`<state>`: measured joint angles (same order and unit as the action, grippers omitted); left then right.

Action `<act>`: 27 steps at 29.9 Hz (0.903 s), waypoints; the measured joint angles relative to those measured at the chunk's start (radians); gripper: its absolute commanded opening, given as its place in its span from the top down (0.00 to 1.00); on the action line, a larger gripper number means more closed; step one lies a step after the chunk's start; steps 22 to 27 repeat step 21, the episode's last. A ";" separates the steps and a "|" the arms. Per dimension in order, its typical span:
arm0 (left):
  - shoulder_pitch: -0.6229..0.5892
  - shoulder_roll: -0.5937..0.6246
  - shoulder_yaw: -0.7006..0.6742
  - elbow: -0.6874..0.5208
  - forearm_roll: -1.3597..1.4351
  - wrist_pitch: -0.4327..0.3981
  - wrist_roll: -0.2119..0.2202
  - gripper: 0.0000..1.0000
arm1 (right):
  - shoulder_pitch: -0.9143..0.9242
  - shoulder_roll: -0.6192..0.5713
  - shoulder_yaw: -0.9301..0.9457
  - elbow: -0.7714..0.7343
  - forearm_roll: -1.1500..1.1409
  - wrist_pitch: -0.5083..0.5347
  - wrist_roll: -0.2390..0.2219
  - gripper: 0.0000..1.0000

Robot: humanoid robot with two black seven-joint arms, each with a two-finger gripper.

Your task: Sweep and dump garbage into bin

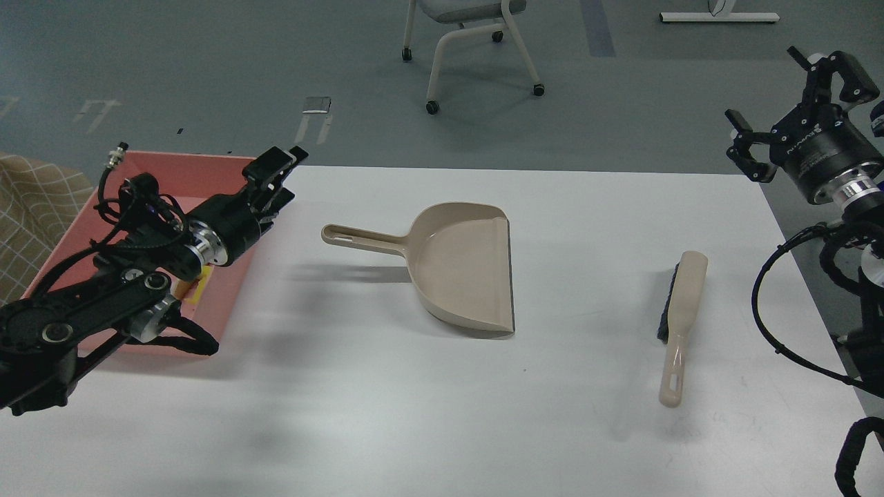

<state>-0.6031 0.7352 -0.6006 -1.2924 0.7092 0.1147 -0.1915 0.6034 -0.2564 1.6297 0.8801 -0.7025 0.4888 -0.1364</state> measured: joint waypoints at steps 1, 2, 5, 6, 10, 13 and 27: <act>-0.013 0.003 -0.024 0.003 -0.018 -0.004 -0.002 0.08 | 0.005 -0.002 0.001 0.004 0.000 0.000 0.000 0.00; -0.022 0.003 -0.054 0.012 -0.040 -0.011 -0.004 0.07 | 0.011 -0.004 0.002 0.006 0.000 0.000 0.000 0.00; -0.028 -0.008 -0.156 0.051 -0.117 -0.047 -0.010 0.07 | 0.040 -0.008 0.006 0.006 0.000 0.000 0.000 0.00; -0.027 -0.015 -0.182 0.063 -0.138 -0.057 -0.010 0.06 | 0.048 -0.010 0.006 0.006 0.000 0.000 0.000 0.00; -0.020 -0.085 -0.339 0.175 -0.305 -0.126 -0.010 0.06 | 0.078 -0.012 0.007 0.004 0.000 0.000 0.000 0.00; -0.016 -0.129 -0.436 0.285 -0.443 -0.217 -0.007 0.05 | 0.094 -0.005 0.007 0.002 0.000 0.000 0.000 0.00; -0.023 -0.206 -0.517 0.409 -0.538 -0.431 0.003 0.03 | 0.133 0.019 0.007 -0.047 0.000 0.000 0.000 0.00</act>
